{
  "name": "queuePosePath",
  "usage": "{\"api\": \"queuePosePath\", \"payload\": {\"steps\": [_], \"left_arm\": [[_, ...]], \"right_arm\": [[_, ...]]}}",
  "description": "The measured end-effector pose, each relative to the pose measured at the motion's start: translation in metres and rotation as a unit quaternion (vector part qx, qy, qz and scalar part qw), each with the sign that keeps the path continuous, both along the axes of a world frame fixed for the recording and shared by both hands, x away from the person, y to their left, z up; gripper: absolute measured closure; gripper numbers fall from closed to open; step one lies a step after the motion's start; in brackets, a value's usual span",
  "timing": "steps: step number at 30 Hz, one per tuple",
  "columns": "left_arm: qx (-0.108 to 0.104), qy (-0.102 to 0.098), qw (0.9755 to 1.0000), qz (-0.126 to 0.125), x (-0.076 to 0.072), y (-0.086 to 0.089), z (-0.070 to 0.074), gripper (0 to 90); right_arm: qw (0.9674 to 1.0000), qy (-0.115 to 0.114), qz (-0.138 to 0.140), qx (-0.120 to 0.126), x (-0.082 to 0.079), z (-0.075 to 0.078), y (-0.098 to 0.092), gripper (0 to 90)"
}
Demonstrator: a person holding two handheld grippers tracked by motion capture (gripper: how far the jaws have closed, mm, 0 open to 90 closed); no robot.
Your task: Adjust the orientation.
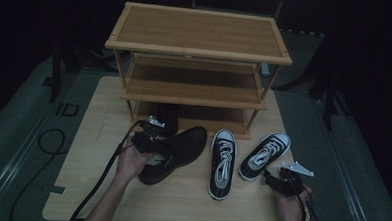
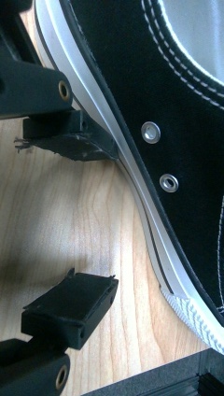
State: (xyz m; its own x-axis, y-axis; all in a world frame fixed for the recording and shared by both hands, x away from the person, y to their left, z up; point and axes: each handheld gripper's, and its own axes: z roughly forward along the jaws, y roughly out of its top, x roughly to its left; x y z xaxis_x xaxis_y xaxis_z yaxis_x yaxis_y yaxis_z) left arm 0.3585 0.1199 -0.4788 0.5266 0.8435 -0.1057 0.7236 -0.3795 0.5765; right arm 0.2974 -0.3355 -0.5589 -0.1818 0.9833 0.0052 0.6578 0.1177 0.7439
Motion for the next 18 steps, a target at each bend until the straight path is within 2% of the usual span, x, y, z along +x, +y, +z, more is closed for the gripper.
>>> {"api": "queuePosePath", "payload": {"steps": [4, 9, 11, 18], "left_arm": [[-0.008, -0.007, 0.9998, 0.015, 0.011, -0.007, 0.001, 86.6], [-0.021, -0.010, 0.9986, 0.048, 0.022, -0.011, -0.001, 86.7], [-0.029, -0.010, 0.9981, 0.053, 0.026, -0.013, -0.001, 86.6], [-0.038, -0.022, 0.9963, 0.074, 0.039, -0.024, 0.000, 86.2]], "right_arm": [[1.0000, 0.000, 0.000, 0.000, 0.000, 0.000, 0.000, 31.9], [1.0000, 0.000, 0.000, 0.000, 0.000, 0.000, 0.000, 31.8], [1.0000, 0.000, 0.000, 0.000, 0.000, 0.000, 0.000, 31.9], [1.0000, 0.000, 0.000, 0.001, 0.000, 0.000, 0.000, 31.8]]}}
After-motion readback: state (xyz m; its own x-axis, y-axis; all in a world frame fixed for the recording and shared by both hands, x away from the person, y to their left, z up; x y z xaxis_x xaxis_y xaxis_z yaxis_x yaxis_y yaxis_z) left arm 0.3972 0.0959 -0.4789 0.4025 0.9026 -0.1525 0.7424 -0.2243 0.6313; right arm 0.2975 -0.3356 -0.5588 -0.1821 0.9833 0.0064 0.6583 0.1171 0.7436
